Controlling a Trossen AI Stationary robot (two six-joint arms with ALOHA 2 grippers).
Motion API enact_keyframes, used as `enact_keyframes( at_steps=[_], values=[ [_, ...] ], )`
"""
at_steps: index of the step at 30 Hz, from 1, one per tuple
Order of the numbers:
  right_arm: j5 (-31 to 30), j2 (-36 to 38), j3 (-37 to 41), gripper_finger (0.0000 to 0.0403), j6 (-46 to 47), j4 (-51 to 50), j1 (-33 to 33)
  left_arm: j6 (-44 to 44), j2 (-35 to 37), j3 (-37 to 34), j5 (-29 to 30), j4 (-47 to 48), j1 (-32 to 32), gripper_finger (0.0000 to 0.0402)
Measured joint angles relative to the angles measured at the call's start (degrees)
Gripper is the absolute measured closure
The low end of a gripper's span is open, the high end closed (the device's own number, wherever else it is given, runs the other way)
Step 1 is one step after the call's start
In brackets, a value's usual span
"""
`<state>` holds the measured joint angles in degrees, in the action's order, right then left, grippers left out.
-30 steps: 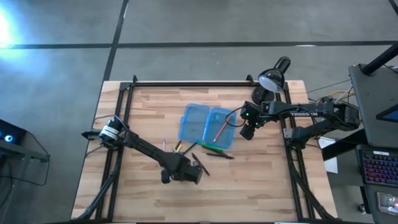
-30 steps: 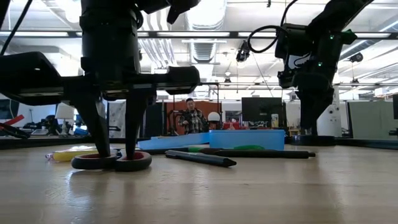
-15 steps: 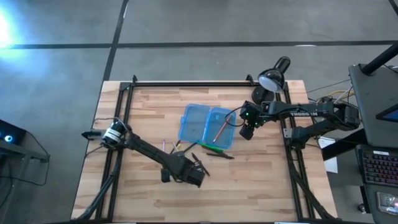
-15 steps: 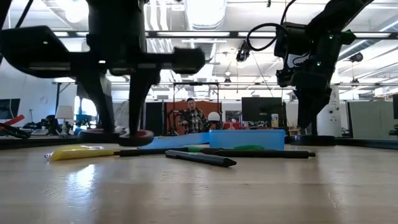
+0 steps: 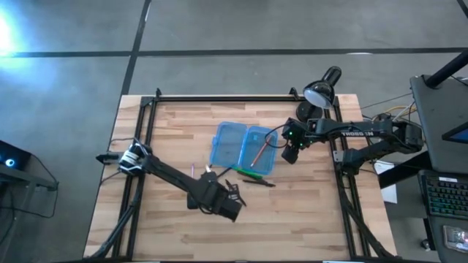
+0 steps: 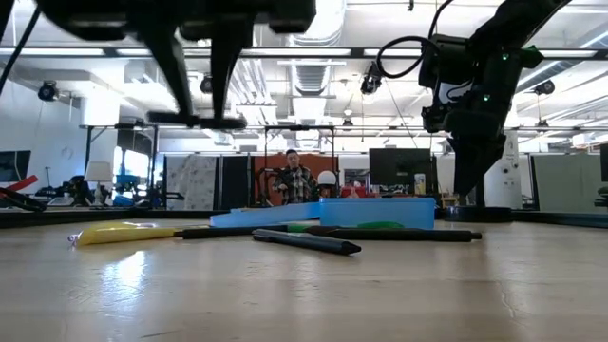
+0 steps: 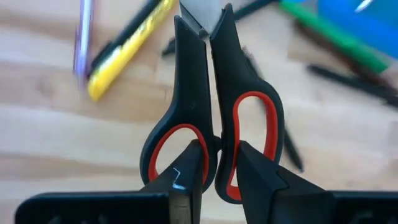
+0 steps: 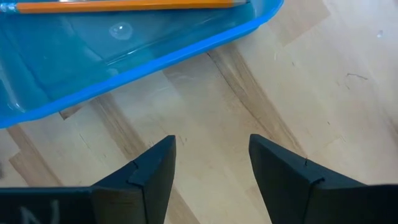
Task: Pick & place school supplies into a supply box
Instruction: Put the black scissors into the supply box
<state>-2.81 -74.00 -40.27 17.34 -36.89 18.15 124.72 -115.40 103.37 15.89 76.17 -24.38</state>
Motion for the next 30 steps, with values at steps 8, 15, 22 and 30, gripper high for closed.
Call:
enact_keyframes(
  at_steps=[8, 15, 22, 30],
  values=[
    [-0.2, 1.0, 0.0, 0.0209, -1.1, 0.0, 0.4, -12.3, 0.0, 4.7, 9.6, 0.8, 3.1, 0.0344],
    [-1.9, 9.8, 0.0, 0.0209, 3.7, -0.2, 1.4, -37.6, 0.1, 4.1, 11.0, -10.0, 10.5, 0.0344],
    [-3.3, 18.9, 0.0, 0.0209, 7.4, -4.1, 3.9, -51.8, 0.1, 1.2, 6.8, -27.8, 19.4, 0.0344],
    [-3.4, 20.5, 0.0, 0.0209, 8.2, -8.3, 6.1, -56.4, -0.3, -2.1, -0.8, -35.4, 24.6, 0.0344]
  ],
)
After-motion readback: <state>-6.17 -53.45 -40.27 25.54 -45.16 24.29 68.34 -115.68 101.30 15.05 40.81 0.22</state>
